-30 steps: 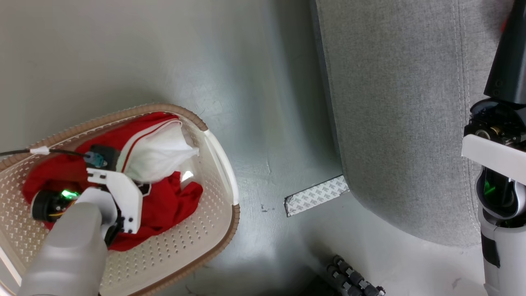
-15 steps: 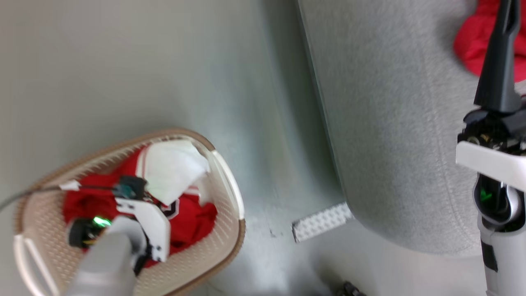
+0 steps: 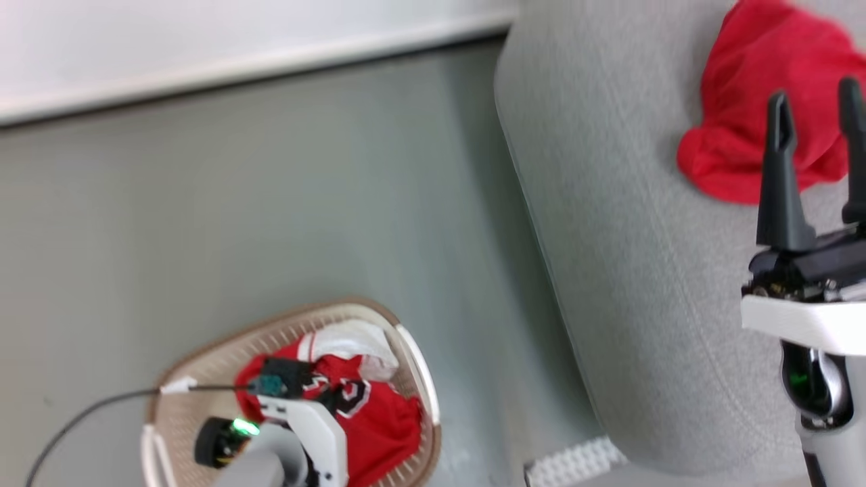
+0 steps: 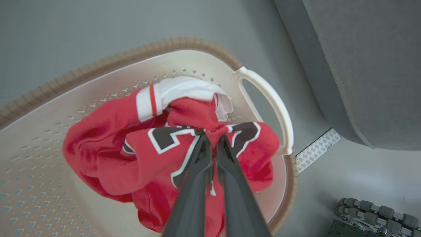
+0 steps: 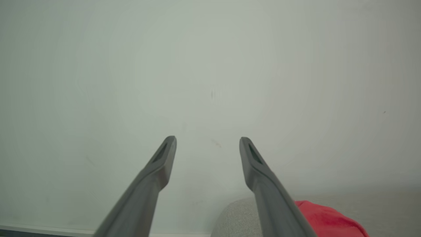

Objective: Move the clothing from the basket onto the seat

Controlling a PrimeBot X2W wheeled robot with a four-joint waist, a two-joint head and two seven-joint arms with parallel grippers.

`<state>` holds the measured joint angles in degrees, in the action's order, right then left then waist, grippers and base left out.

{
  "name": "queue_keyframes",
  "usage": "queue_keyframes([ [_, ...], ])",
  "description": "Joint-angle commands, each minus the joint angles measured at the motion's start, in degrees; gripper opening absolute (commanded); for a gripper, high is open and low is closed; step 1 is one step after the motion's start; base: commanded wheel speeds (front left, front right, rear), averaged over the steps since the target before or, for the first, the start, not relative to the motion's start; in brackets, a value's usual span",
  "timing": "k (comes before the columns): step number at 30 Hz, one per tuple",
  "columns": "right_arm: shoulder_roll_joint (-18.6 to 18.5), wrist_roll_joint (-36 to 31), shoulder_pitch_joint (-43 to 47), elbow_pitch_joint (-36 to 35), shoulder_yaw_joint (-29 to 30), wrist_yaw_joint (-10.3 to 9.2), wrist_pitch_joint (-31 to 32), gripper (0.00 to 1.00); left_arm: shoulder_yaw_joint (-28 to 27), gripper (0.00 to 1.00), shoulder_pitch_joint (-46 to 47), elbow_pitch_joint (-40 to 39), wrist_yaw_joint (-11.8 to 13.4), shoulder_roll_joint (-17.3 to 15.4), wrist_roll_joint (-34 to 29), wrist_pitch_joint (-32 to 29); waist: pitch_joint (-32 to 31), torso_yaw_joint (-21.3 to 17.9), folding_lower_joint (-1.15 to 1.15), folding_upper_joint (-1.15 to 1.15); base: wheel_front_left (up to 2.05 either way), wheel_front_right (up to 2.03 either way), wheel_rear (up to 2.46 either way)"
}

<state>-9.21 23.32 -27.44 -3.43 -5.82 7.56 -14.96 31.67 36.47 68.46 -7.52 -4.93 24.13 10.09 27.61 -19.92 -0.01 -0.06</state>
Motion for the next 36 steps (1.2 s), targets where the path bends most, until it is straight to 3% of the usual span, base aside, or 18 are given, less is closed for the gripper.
queue_keyframes([
  [1, -0.93, 0.26, 1.88, 0.93, -0.15, -0.15, -0.11, 1.0, 1.16, 0.0, -2.03, -1.02, 0.04, 0.18, 1.67, 0.95, -6.8, 2.71, 0.01, 0.0, 0.0, 0.0, 0.0],
  [12, -3.9, 1.36, 8.66, 4.21, -1.08, -0.15, -0.11, 1.0, 7.79, 0.0, -7.14, -9.8, 0.03, -0.47, 9.06, 4.29, -19.52, 6.56, 0.01, 0.0, 0.0, 0.0, 0.0],
  [23, -5.25, 2.74, 14.1, 6.01, -2.51, -0.15, -0.1, 1.0, 9.19, 0.0, -8.82, -21.87, 0.03, -3.01, 10.25, 5.1, -26.57, 8.84, 0.01, 0.0, 0.0, 0.0, 0.0],
  [36, -4.7, 4.03, 18.59, 7.44, -3.95, -0.15, -0.1, 1.0, 5.49, 0.0, -9.49, -45.76, 4.75, -7.64, 9.17, 3.52, -29.25, 9.43, 0.01, 0.0, 0.0, 0.0, 0.0],
])
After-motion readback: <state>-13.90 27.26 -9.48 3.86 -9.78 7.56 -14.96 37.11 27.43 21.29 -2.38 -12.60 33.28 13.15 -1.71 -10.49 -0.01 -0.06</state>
